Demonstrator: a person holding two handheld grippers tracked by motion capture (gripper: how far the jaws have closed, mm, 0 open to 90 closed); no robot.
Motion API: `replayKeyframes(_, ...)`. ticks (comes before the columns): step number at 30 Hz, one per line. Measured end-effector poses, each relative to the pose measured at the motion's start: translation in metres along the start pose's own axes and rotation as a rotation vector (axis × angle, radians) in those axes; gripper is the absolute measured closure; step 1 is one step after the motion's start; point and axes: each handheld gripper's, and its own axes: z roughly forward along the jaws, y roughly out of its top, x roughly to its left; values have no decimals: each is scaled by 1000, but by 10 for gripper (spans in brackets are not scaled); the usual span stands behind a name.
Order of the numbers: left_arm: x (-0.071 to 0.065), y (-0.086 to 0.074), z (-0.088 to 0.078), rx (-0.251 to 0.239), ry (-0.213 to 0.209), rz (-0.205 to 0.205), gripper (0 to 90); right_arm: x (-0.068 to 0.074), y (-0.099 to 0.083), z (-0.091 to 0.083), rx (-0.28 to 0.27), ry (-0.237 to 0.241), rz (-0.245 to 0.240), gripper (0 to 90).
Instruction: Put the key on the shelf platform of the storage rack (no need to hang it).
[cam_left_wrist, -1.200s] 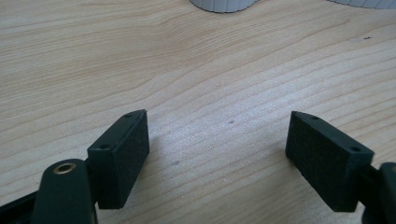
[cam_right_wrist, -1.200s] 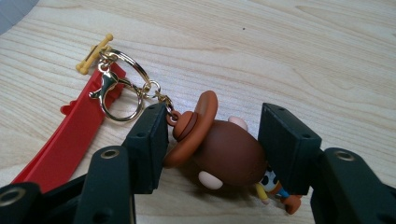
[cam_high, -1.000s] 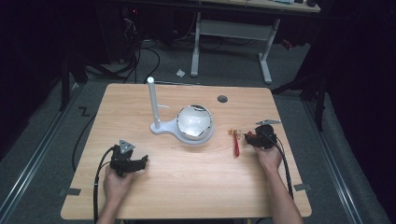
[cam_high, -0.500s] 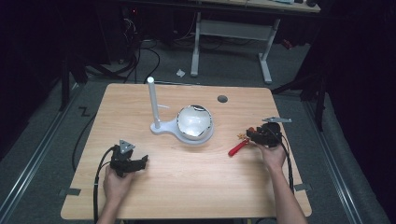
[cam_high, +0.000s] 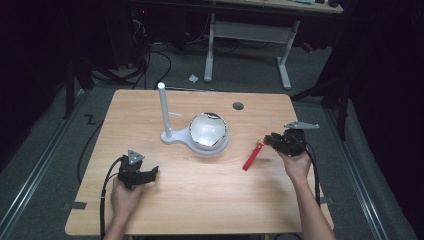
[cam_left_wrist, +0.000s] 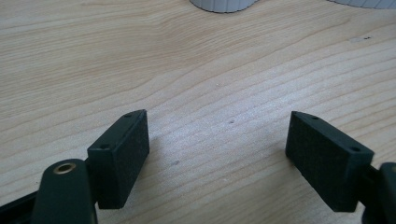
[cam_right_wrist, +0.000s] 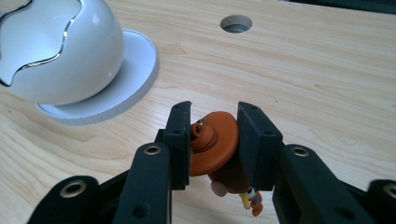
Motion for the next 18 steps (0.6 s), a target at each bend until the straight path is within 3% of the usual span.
replayKeyframes(8, 0, 0, 0, 0, 0, 0, 219, 6, 11, -15, -42, 38, -10, 676)
replayKeyframes(18, 0, 0, 0, 0, 0, 0, 219, 19, 34, -41, -99, 87, -55, 678)
